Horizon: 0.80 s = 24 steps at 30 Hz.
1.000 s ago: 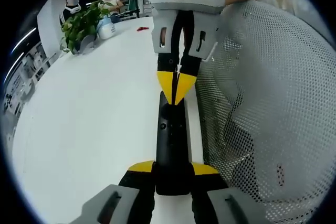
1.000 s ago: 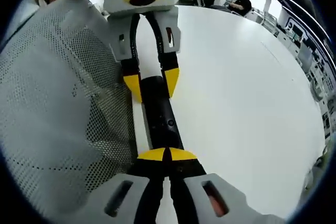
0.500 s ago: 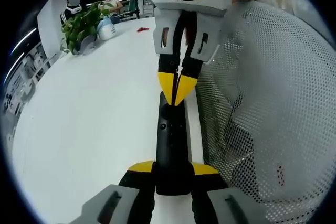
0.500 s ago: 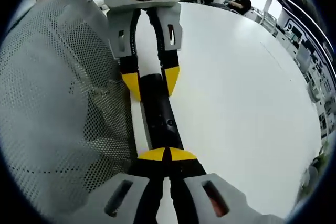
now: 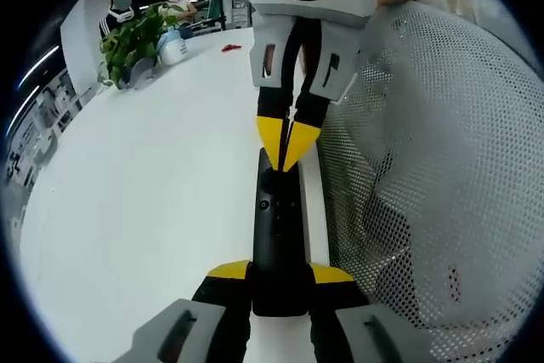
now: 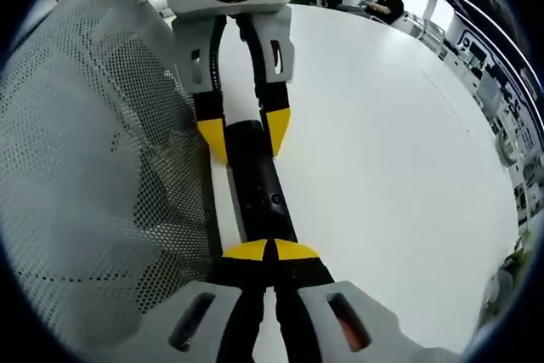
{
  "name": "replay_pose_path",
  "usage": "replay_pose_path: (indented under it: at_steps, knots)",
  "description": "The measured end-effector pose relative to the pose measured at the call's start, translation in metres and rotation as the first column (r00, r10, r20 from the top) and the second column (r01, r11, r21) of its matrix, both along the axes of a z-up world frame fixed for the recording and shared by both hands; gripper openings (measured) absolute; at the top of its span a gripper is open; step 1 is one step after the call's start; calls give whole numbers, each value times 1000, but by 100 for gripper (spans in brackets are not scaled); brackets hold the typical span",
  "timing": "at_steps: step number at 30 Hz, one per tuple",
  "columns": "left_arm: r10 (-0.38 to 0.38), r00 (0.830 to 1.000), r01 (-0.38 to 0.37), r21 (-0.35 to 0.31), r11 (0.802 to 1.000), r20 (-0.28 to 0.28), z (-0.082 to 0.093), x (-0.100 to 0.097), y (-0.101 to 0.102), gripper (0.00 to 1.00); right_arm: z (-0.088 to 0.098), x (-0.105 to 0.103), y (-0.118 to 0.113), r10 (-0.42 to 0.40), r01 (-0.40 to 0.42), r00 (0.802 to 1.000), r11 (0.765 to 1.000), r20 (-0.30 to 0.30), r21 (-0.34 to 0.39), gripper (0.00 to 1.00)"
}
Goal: Press the specified remote control buttons in sequence, fully releasing each button before pressing the next.
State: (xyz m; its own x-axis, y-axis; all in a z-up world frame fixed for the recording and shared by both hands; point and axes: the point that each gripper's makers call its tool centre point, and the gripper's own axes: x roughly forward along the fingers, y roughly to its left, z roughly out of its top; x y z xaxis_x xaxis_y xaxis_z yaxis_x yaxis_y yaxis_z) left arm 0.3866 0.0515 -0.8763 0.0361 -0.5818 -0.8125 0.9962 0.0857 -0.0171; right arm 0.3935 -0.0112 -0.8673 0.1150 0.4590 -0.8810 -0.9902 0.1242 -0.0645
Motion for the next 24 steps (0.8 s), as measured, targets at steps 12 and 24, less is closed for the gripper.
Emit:
replay_pose_path:
  at_steps: [12, 24]
  knots:
    - [3, 1000, -3, 11, 1000, -5, 0, 0, 0, 25, -1, -6, 0, 96, -93, 994, 994, 59, -53, 0]
    - [5, 1000, -5, 6, 1000, -1, 0, 0, 0, 25, -4, -9, 2, 271, -233, 950, 947, 158, -223, 0]
